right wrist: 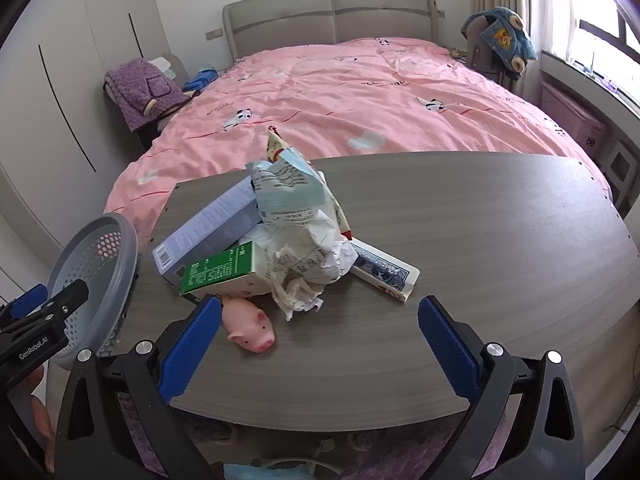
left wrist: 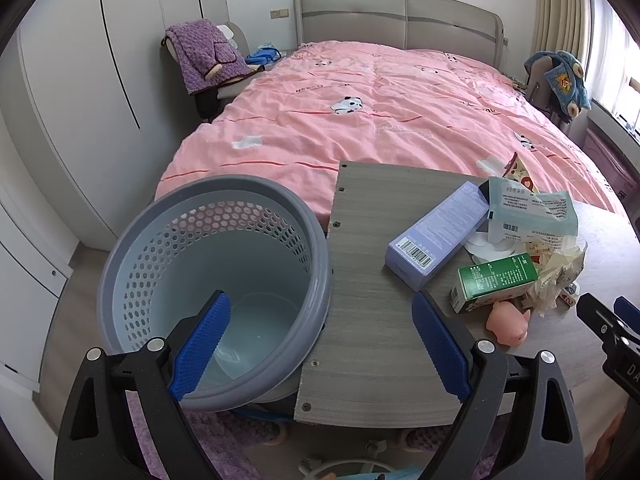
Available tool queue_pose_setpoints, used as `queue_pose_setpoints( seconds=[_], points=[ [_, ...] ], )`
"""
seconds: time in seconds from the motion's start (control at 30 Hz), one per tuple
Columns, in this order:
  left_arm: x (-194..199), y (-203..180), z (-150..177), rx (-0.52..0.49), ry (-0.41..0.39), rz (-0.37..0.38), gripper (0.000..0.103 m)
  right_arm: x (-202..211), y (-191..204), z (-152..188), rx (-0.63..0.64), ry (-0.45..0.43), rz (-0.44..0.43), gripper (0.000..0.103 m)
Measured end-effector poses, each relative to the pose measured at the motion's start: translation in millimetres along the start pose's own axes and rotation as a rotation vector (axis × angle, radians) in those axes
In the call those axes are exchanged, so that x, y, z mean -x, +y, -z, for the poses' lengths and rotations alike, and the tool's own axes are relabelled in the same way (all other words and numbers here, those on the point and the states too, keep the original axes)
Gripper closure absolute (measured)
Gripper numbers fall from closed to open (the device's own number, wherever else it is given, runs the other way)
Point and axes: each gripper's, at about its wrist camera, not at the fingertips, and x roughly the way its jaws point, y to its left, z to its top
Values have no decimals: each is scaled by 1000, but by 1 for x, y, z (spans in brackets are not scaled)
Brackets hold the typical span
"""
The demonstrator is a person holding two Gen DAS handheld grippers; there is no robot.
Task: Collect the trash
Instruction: 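Move the right gripper to the crumpled white paper and close on it, then lift the crumpled paper with the right gripper while the left gripper approaches the pink toy pig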
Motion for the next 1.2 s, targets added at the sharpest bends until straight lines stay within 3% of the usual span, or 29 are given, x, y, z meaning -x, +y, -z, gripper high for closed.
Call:
queue_pose_setpoints(
  seconds=[0.43,0.83,1.03,1.13,1.2],
  points=[
    [-22,-17,-5,-11,10,15,15,-22,-6,-13,41,-15,-4,11],
    [-31,-16,-1,-14,3,37,15,-41,7,-16,76,0,-14,31],
    [-34,-16,2,-16,8,29,15,-43,9,-17,81,7,-45,45],
    [-34,-18,3,-20,11,34,15,-41,12,-16,82,9,-75,58],
    [-35,-19,3,-26,16,35,15,-39,12,-16,78,8,-82,59]
  ],
)
